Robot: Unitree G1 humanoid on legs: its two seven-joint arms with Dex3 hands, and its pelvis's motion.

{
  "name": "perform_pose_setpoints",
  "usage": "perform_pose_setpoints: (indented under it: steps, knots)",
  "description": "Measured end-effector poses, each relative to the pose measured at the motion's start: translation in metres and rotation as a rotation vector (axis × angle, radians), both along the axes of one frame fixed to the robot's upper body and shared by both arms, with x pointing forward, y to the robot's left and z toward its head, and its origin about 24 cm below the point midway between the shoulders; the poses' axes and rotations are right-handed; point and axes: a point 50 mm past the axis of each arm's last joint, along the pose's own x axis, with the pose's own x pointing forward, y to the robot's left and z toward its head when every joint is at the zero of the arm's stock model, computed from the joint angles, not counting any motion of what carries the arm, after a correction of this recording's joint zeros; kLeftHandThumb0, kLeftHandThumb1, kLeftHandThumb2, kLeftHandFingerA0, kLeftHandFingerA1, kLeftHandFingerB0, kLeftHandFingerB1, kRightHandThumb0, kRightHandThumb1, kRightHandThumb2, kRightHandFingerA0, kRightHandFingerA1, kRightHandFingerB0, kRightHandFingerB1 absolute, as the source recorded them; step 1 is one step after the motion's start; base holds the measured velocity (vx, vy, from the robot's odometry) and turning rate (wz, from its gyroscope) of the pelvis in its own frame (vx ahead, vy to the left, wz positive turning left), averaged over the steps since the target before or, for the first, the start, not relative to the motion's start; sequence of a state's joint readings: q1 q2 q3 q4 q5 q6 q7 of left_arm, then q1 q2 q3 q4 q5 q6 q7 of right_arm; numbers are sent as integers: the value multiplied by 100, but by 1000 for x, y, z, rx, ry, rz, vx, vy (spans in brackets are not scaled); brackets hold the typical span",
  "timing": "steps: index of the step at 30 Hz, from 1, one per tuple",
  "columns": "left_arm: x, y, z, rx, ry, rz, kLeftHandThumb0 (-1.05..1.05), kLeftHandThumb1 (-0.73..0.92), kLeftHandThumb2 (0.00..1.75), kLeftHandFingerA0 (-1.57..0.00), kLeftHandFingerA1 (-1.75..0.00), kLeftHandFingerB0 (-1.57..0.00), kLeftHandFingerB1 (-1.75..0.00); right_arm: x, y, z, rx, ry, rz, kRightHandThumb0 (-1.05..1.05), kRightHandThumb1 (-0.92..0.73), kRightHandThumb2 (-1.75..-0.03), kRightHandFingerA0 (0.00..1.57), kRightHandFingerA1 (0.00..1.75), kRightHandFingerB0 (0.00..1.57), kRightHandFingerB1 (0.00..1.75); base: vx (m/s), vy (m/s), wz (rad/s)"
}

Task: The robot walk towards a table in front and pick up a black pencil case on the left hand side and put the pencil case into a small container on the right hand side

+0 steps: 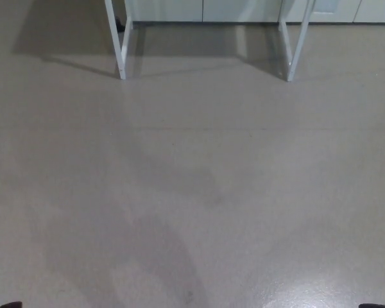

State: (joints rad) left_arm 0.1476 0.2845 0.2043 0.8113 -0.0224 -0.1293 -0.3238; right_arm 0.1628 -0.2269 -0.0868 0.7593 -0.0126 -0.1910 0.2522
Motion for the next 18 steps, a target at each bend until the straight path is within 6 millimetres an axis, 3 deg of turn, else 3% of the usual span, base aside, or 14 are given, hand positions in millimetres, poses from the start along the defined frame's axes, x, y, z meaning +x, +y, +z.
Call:
perform_pose_setpoints:
  steps: [18]
  knots:
    - [-7, -3, -3, -21, 15, -28, -30, 56, 57, -37, -38, -27, -31, -13, -3, -6, 7, 21, 9, -62, -41, -77, 50, 55, 34, 48, 7, -2, 0]
